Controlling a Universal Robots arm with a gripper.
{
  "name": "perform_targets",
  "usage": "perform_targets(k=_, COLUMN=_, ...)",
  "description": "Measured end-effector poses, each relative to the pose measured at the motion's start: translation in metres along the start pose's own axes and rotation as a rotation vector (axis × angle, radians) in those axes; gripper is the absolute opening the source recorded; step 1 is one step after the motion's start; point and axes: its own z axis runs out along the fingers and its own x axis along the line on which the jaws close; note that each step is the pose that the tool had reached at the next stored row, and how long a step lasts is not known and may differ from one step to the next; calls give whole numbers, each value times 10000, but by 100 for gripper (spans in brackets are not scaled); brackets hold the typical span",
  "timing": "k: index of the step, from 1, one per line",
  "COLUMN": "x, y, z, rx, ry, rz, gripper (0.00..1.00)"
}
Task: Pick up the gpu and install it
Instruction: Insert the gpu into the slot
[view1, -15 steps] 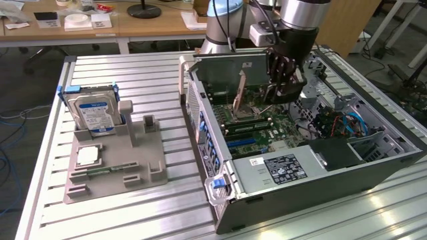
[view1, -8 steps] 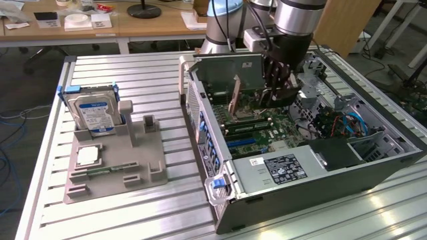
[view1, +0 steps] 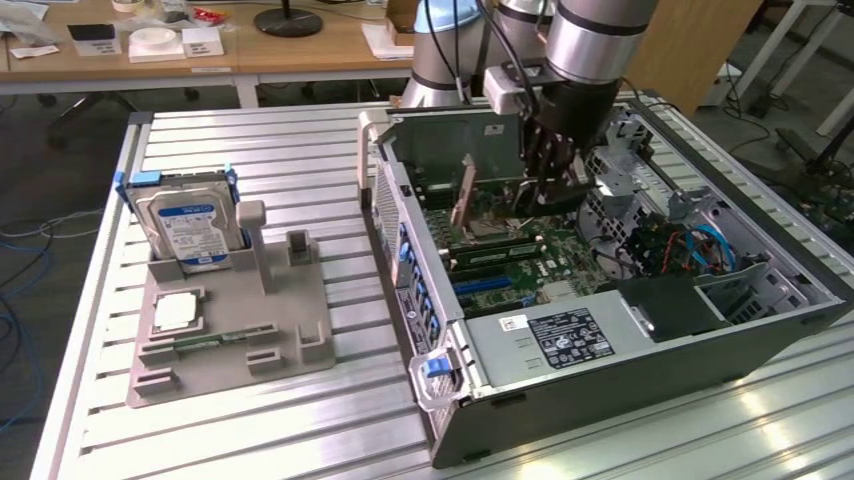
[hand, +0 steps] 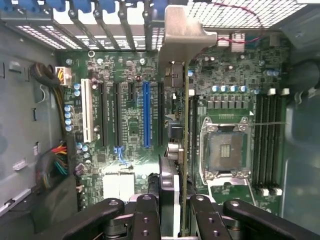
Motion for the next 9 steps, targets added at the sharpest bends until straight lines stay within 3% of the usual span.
perform_targets(k=9, x=68, y=80, z=89, rx=-9, ry=-276, rz=-32, gripper=28)
